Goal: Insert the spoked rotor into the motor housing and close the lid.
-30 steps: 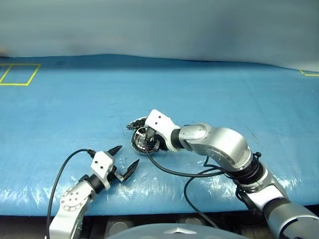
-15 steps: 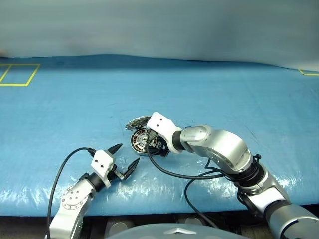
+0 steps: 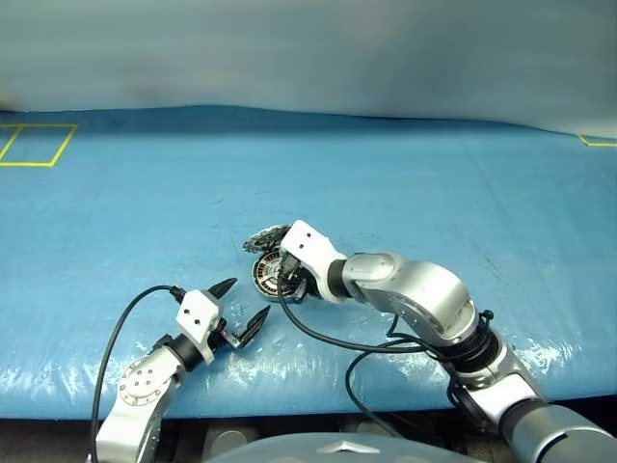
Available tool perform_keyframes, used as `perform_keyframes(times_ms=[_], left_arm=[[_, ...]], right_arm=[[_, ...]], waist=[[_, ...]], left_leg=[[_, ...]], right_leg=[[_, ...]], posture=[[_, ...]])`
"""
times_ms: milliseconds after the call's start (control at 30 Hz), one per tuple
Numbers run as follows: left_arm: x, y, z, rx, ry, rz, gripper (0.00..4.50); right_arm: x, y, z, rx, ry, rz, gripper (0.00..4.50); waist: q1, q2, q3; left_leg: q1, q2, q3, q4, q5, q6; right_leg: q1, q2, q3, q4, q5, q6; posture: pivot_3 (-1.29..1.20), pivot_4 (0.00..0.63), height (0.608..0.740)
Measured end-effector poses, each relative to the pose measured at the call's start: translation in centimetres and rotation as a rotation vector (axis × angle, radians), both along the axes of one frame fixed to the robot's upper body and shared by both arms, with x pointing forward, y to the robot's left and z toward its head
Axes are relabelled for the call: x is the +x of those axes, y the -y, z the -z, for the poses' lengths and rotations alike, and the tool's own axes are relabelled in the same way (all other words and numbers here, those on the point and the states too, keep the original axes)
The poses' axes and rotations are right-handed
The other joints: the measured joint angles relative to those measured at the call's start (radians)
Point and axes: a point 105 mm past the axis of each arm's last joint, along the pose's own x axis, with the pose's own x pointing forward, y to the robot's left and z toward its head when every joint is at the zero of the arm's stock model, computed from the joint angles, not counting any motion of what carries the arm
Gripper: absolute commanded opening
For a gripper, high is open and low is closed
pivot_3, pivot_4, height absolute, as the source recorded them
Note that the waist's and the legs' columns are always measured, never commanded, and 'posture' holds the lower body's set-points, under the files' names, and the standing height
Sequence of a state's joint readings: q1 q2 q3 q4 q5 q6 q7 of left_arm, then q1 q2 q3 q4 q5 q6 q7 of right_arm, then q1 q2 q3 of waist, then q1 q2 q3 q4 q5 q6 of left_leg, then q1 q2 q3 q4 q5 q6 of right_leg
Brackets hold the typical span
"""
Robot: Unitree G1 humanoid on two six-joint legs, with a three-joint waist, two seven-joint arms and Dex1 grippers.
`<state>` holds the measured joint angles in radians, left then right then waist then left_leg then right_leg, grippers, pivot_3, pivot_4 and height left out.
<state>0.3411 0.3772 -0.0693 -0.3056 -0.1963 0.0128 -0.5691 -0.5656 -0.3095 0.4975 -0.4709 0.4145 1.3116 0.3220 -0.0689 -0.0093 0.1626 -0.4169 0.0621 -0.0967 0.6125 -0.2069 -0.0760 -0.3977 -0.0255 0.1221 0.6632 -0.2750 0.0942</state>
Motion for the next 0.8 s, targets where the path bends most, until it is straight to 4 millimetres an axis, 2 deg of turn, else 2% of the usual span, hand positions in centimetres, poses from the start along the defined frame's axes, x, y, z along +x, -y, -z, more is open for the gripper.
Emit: perform_keyframes(times_ms=[33,233,533,667,800], left_arm=[[0.0,0.0,0.0,0.0,0.0,0.0,4.5],[-0.1,-0.4,0.1,0.007,-0.004,-0.009,4.5],[-0.4,-1.4,0.3,0.023,-0.02,-0.032,4.5],[-0.8,-3.1,0.1,0.033,-0.031,-0.067,4.5],[0.4,-6.3,-1.8,0.013,0.016,-0.187,4.5]], right_arm=[[0.0,0.0,0.1,0.002,-0.004,0.006,0.03],[0.2,-0.8,0.5,0.061,-0.011,0.051,0.03],[0.3,-0.9,1.5,0.102,-0.035,0.108,0.03],[0.1,-0.7,1.3,0.13,-0.047,0.111,0.03],[-0.4,-0.4,-0.3,0.223,-0.041,0.098,0.03]], waist=[[0.0,0.0,0.0],[-0.001,0.0,0.0],[-0.001,0.0,0.0],[-0.001,0.0,0.0],[0.001,0.0,0.0]], left_leg=[[0.0,0.0,0.0,0.0,0.0,0.0],[0.0,0.0,0.0,0.0,0.0,0.0],[0.001,0.0,0.0,0.0,0.0,0.0],[0.001,0.0,0.0,0.0,0.0,0.0],[0.001,0.0,0.0,0.0,0.0,0.0]], right_leg=[[0.0,0.0,0.0,0.0,0.0,0.0],[0.0,0.0,0.0,0.0,0.0,0.0],[0.001,0.0,0.0,0.0,-0.002,-0.003],[0.0,0.0,0.0,0.0,-0.002,-0.004],[0.0,0.0,0.0,0.001,-0.002,-0.004]], posture=[[0.0,0.15,0.74],[0.0,0.15,0.74],[0.0,0.15,0.74],[0.0,0.15,0.74],[0.0,0.15,0.74]])
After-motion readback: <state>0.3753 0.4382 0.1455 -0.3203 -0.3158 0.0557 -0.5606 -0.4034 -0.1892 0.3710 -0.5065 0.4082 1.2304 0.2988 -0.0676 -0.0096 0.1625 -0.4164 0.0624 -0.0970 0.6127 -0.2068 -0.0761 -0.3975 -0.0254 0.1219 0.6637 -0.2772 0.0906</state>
